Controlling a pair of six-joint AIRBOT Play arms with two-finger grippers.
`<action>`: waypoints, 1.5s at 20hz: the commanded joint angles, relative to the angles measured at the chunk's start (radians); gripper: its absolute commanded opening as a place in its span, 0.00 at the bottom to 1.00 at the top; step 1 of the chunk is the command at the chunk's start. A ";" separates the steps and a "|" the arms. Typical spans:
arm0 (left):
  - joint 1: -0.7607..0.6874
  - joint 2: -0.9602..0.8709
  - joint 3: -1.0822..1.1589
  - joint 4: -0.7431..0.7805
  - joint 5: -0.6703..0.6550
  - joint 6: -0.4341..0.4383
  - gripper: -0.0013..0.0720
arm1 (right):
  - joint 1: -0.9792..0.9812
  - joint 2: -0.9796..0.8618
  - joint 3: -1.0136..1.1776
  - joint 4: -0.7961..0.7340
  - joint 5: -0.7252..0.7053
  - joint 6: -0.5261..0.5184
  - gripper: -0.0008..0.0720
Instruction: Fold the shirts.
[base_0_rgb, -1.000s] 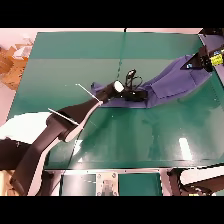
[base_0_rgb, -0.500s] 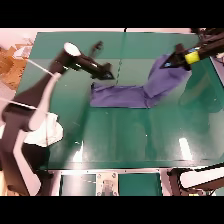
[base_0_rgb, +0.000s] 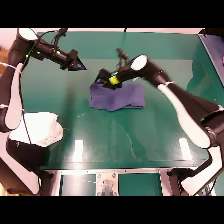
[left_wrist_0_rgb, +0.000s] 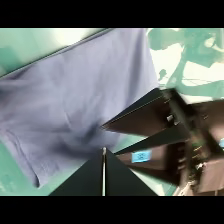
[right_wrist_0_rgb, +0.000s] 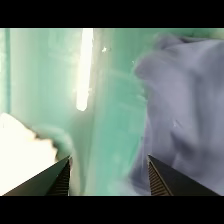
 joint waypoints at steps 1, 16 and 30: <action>0.013 0.005 0.000 -0.002 -0.015 0.022 0.06 | 0.001 -0.006 -0.009 -0.076 -0.040 0.006 0.75; 0.013 0.004 0.000 0.322 0.006 -0.046 0.06 | -0.562 -0.035 -0.235 -0.016 0.355 -0.228 0.75; 0.012 0.005 0.000 0.346 -0.038 -0.078 0.06 | -0.797 0.059 -0.088 0.110 0.381 -0.280 0.03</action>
